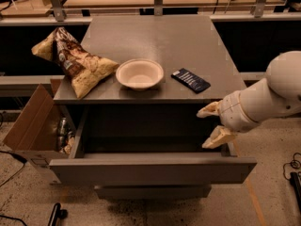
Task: Open top drawer
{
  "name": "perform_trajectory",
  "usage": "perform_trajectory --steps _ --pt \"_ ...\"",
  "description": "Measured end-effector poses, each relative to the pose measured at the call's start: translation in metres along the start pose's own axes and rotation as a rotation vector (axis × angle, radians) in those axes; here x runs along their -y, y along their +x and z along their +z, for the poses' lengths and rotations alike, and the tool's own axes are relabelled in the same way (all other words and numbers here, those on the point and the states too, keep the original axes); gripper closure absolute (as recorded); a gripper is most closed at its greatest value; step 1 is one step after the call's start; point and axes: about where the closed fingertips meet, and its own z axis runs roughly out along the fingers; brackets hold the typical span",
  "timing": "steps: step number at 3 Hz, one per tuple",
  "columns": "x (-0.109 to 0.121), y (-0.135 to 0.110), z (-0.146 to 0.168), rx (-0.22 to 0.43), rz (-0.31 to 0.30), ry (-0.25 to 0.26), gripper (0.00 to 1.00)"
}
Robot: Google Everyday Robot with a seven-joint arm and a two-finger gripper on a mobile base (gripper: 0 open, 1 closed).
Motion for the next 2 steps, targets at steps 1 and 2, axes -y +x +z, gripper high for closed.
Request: perform_trajectory --steps 1,2 --pt "0.012 0.023 0.022 -0.024 0.042 -0.022 0.72" --pt "0.024 0.031 0.040 -0.062 0.053 -0.036 0.95"
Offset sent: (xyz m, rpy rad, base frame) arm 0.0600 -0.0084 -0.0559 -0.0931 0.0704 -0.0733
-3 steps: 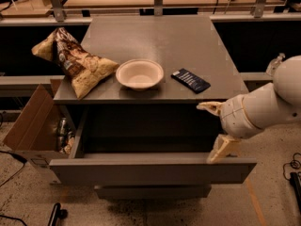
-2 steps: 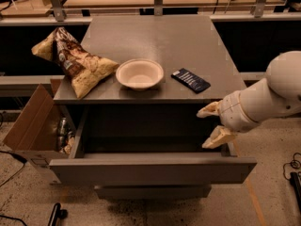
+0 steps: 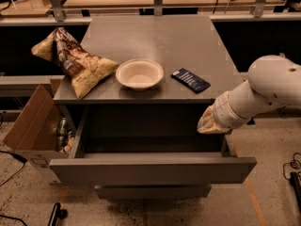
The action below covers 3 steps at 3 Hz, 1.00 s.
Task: Open top drawer
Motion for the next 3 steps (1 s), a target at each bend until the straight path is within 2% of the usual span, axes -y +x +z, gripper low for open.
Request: perform_trajectory --steps 1,3 --pt "0.004 0.007 0.026 0.004 0.034 -0.022 1.00" --pt "-0.010 0.004 0.070 0.017 0.078 -0.098 1.00"
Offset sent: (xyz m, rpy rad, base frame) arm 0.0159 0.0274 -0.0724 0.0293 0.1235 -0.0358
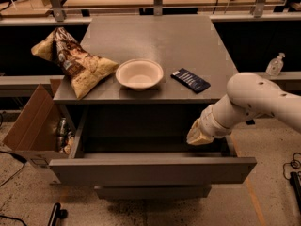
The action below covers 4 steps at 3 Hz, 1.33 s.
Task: Open top drawer
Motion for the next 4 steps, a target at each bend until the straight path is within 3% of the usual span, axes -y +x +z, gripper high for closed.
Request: perform_trajectory --steps 1,2,3,4 --pt "-0.012 -0.001 0.016 0.018 0.013 -0.047 1.00" --pt "-0.028 -0.009 0.028 0.110 0.012 -0.104 1.00" --pt "-0.048 -0.033 0.034 0.179 -0.061 -0.189 1.00" --pt "-0.071 -0.048 0.033 0.207 -0.119 -0.266 1.00"
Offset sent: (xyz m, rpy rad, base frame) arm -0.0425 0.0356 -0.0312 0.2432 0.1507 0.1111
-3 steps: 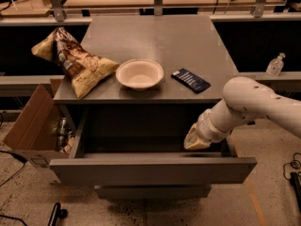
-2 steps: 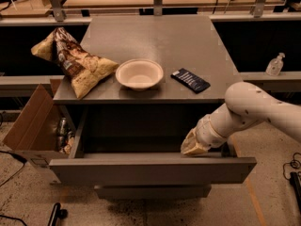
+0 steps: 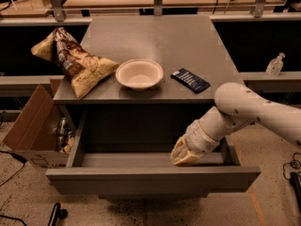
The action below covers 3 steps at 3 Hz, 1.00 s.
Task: Open top drawer
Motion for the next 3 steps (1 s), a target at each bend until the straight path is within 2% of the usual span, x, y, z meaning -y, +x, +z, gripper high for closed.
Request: perform_trajectory --steps 1,2,3 --pt "-0.017 -0.005 0.005 0.035 -0.015 -0.049 1.00" --pt "-0.034 -0.010 0.006 0.069 -0.021 -0.071 1.00" --pt "-0.047 -0.017 0.000 0.085 -0.030 -0.068 1.00"
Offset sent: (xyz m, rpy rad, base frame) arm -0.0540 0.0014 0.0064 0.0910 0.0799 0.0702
